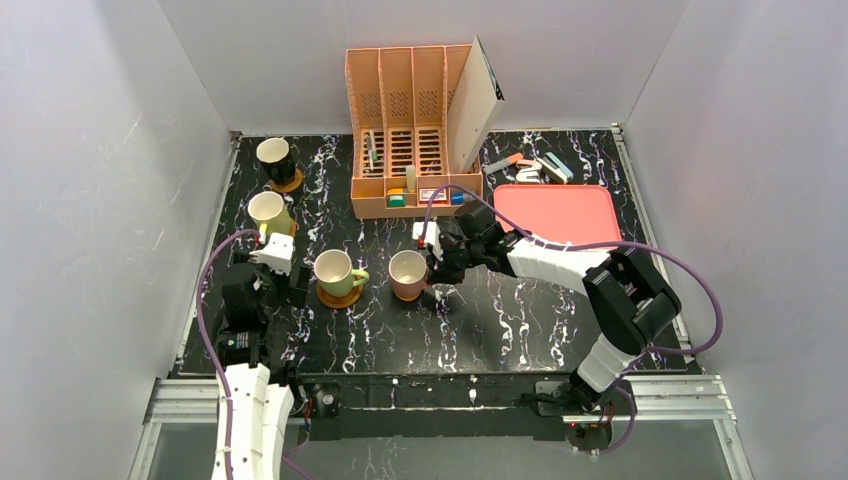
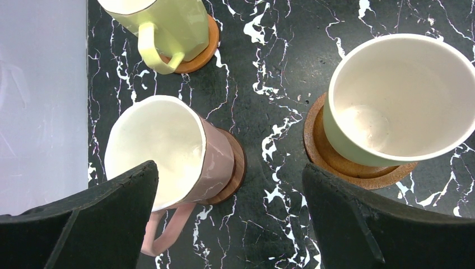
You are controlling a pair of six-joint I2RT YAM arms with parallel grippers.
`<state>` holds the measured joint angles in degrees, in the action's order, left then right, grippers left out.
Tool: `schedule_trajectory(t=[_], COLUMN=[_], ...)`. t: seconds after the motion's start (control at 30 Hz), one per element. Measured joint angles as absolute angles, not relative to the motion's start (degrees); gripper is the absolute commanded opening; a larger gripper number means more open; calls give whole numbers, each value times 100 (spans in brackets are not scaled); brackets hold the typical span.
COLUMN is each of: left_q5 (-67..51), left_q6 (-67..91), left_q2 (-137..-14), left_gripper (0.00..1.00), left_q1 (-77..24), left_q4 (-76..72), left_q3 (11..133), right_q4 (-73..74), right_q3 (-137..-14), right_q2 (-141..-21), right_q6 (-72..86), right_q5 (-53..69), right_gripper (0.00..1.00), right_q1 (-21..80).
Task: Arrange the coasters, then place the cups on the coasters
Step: Place the cup on the coaster.
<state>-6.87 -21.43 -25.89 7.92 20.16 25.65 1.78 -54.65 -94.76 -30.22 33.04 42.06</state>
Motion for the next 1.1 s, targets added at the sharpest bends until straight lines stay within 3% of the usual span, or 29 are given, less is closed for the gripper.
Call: schedule_trajectory(t=[1.1], left_q5=[-687], left_q6=[-2143], left_q2=[-2589], left_gripper=[98], left_q1=[814], left_q4=[2016], left_q3=[2565], right_q4=[292], right_q3=[-5625], right_q2=[-9601], right_q6=[-3079], right_q5=[3356], right_gripper=[8], right_q1=[4254])
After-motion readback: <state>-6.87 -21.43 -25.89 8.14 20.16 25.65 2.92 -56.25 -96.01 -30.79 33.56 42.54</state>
